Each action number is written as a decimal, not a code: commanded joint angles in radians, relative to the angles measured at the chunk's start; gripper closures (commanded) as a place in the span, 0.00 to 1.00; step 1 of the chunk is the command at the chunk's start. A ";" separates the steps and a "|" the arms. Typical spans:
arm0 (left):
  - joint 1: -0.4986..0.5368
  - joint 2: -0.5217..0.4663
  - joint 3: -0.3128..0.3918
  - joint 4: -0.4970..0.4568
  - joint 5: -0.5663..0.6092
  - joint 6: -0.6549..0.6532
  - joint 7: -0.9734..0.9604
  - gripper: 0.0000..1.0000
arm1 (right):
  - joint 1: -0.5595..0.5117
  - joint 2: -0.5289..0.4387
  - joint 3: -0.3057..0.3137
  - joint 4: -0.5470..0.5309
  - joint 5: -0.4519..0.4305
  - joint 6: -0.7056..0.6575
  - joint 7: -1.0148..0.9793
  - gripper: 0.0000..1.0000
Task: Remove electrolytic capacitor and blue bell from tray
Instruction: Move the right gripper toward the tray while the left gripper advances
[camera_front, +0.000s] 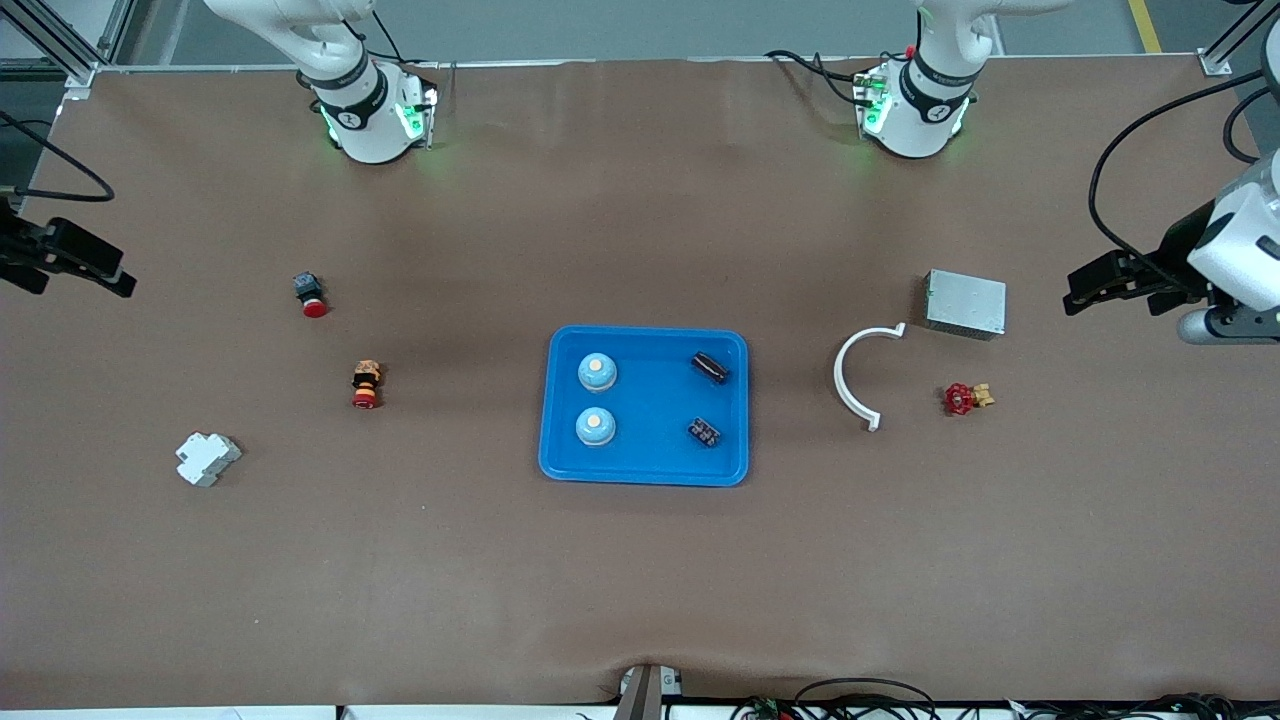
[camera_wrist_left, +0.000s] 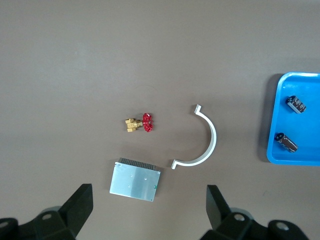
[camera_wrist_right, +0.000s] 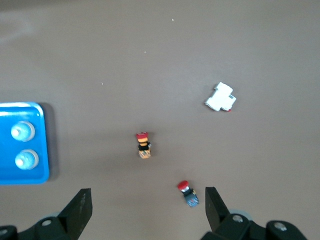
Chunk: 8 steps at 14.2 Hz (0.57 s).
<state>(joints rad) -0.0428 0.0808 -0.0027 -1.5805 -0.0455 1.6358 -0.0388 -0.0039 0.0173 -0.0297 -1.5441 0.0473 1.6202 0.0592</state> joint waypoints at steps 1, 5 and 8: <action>-0.023 0.031 -0.002 0.016 0.009 -0.010 -0.009 0.00 | 0.063 -0.094 0.024 -0.193 0.002 0.104 0.155 0.00; -0.061 0.074 -0.003 0.014 0.010 -0.008 -0.009 0.00 | 0.195 -0.088 0.031 -0.289 0.002 0.191 0.376 0.00; -0.123 0.129 -0.003 0.017 0.070 -0.005 -0.025 0.00 | 0.303 -0.082 0.031 -0.379 0.002 0.334 0.520 0.00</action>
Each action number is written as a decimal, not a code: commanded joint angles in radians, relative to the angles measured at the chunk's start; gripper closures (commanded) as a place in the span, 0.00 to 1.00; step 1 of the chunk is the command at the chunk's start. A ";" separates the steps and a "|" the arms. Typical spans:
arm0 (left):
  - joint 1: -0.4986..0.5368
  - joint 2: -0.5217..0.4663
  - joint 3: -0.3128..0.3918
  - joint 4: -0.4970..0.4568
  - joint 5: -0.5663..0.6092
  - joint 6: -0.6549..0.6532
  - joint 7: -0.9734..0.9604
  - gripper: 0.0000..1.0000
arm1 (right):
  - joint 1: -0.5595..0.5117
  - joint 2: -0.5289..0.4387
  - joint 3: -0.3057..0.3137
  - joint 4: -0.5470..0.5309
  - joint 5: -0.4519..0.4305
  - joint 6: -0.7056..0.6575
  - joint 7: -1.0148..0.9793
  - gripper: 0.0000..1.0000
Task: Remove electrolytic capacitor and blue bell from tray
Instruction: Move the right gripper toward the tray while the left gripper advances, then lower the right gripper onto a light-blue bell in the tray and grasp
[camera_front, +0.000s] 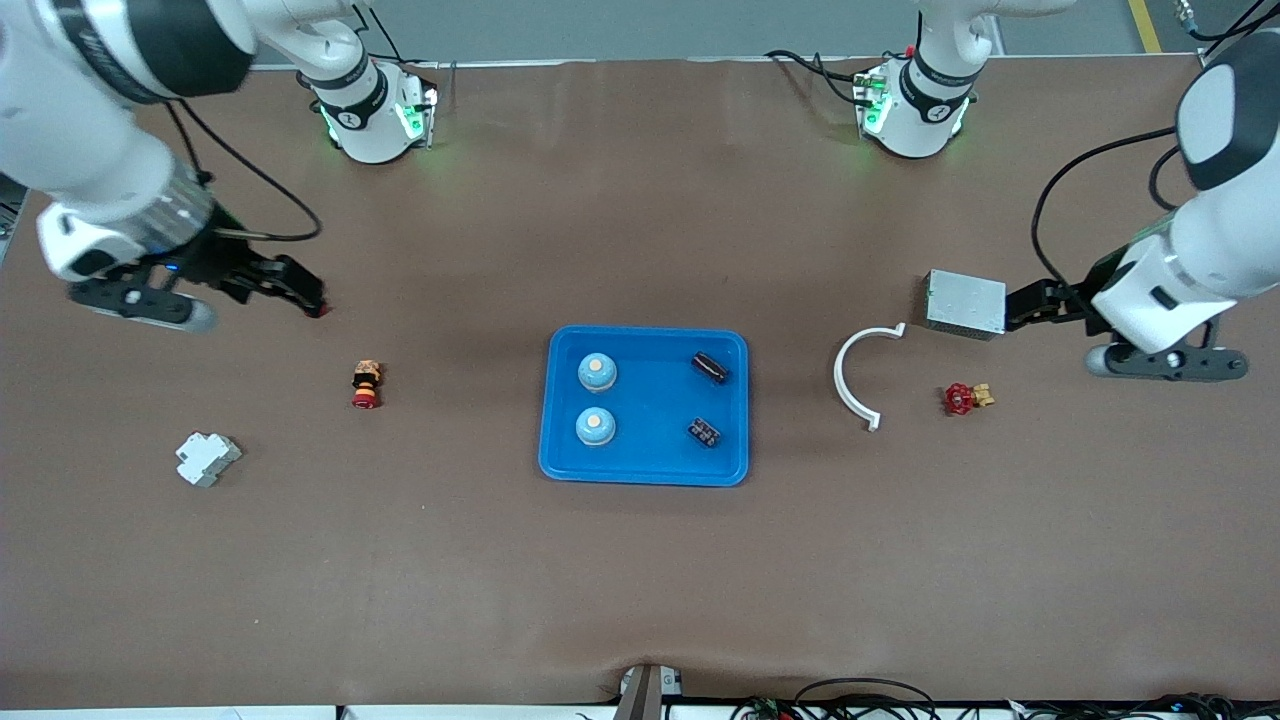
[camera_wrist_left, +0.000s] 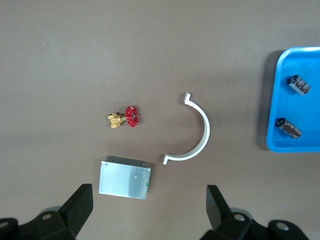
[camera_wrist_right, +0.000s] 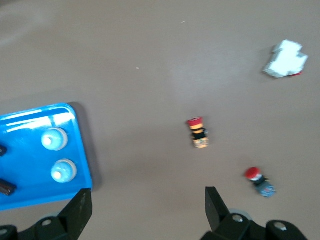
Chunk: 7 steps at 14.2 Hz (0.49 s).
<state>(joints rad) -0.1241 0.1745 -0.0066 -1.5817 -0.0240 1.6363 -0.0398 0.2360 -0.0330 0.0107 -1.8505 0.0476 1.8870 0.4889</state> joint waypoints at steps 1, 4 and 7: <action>-0.048 0.042 0.000 0.019 0.050 -0.003 -0.038 0.00 | 0.096 -0.009 -0.009 -0.075 0.001 0.092 0.159 0.00; -0.048 0.053 0.000 0.019 0.046 0.008 -0.043 0.00 | 0.192 0.099 -0.009 -0.067 -0.005 0.176 0.293 0.00; -0.048 0.059 0.000 0.017 0.049 0.010 -0.042 0.00 | 0.281 0.220 -0.009 -0.043 -0.011 0.262 0.387 0.00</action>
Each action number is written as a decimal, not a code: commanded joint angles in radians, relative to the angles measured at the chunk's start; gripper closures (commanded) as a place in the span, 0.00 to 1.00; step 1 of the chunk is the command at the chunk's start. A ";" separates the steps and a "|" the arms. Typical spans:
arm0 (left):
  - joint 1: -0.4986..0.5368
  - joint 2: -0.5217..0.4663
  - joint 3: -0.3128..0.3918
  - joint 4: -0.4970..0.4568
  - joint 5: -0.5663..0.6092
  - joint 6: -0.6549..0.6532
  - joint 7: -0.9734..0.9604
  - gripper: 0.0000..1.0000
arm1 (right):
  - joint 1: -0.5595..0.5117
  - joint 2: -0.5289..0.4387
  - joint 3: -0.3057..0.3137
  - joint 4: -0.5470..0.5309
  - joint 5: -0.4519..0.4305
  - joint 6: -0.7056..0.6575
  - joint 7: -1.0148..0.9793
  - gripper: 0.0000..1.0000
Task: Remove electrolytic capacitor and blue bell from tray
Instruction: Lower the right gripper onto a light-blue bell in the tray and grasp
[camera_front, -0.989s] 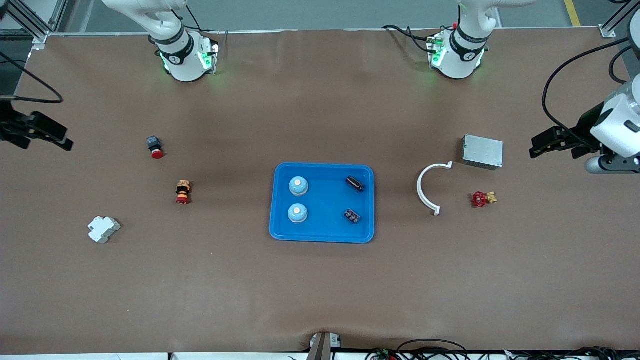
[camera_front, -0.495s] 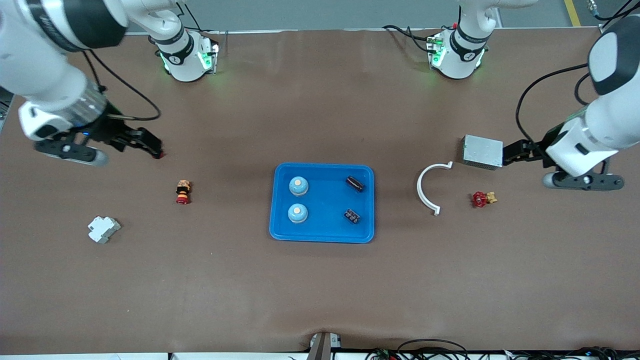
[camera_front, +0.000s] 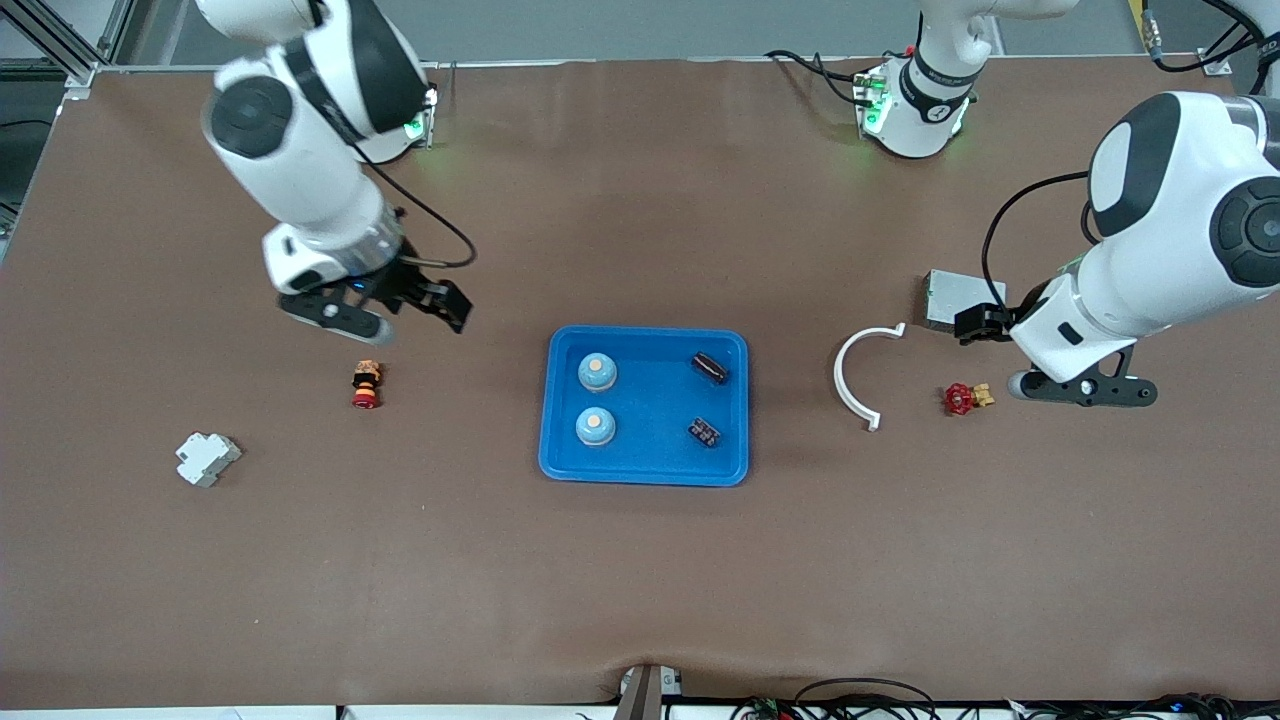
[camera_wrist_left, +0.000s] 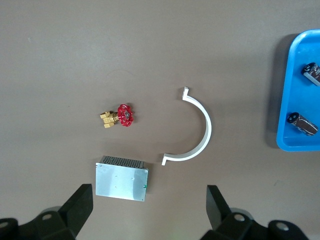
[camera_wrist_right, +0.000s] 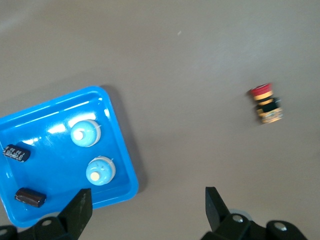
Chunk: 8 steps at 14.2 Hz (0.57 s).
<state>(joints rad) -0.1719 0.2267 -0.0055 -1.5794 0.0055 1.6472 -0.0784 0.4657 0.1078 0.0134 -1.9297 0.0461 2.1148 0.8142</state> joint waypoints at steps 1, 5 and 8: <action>0.002 0.026 -0.001 0.016 0.018 0.000 -0.003 0.00 | 0.077 0.136 -0.013 0.069 -0.012 0.040 0.106 0.00; 0.011 0.028 0.001 0.016 0.014 0.000 -0.003 0.00 | 0.160 0.337 -0.013 0.218 -0.048 0.071 0.219 0.00; 0.014 0.025 0.001 0.004 -0.014 -0.004 -0.035 0.00 | 0.194 0.440 -0.013 0.238 -0.048 0.190 0.258 0.00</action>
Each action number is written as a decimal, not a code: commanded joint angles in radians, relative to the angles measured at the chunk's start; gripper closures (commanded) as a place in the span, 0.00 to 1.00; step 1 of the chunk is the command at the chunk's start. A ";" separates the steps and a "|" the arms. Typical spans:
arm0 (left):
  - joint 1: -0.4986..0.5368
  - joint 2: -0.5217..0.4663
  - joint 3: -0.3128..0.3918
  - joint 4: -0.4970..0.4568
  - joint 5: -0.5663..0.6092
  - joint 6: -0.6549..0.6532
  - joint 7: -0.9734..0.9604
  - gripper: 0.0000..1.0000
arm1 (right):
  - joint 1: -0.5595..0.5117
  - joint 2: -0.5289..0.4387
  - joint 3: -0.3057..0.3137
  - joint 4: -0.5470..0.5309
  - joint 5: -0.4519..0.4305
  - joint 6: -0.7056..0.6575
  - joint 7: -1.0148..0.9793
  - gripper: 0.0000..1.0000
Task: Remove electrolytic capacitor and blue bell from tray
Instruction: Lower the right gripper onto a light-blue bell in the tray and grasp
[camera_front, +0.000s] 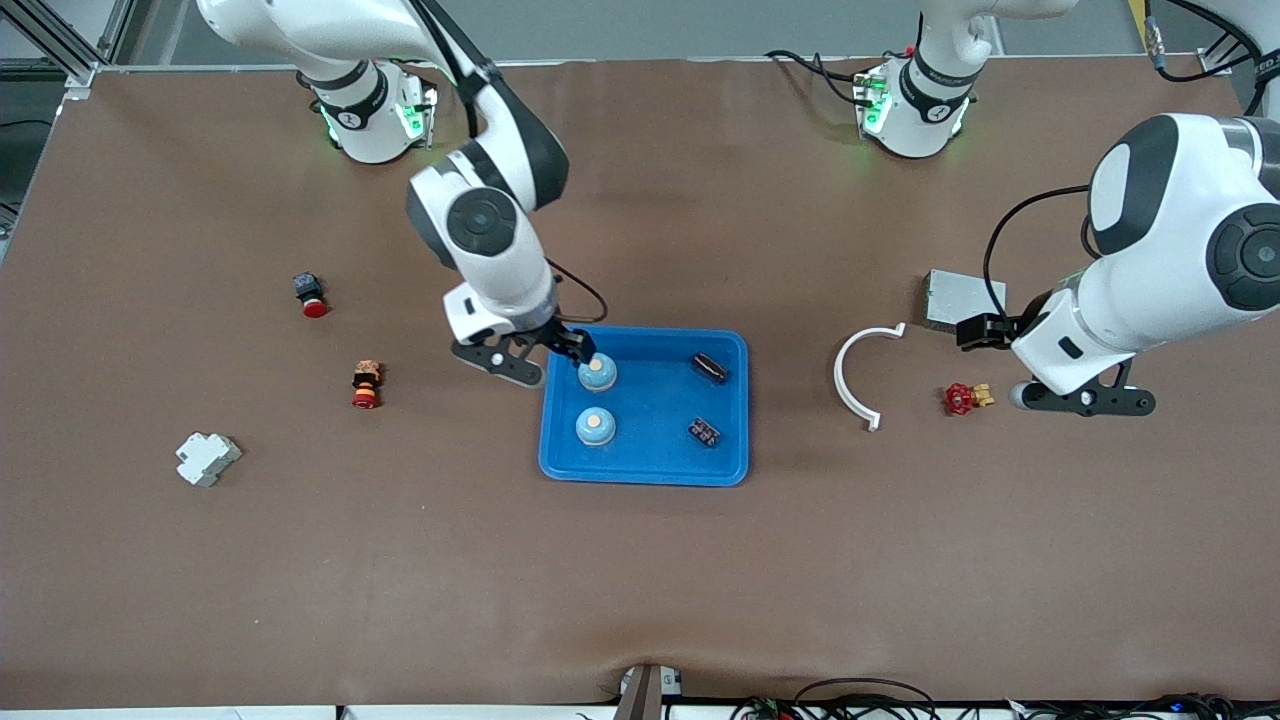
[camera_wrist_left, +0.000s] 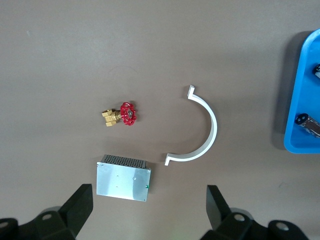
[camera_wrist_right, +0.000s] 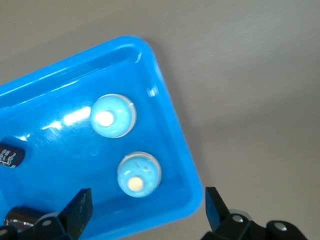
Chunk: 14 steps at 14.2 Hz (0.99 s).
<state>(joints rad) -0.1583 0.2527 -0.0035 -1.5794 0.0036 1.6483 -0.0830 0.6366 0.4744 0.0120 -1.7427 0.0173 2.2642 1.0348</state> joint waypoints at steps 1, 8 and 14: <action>-0.003 -0.004 -0.001 0.004 -0.040 -0.007 -0.081 0.00 | 0.029 0.095 -0.012 0.051 -0.019 0.067 0.050 0.00; -0.072 -0.003 -0.004 -0.010 -0.152 -0.005 -0.391 0.00 | 0.054 0.173 -0.017 0.068 -0.034 0.081 0.059 0.00; -0.200 0.057 -0.010 0.002 -0.180 0.089 -0.653 0.00 | 0.067 0.202 -0.017 0.068 -0.034 0.121 0.062 0.00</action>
<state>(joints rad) -0.3195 0.2692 -0.0173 -1.5869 -0.1517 1.6872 -0.6601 0.6816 0.6515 0.0074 -1.6973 -0.0011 2.3758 1.0697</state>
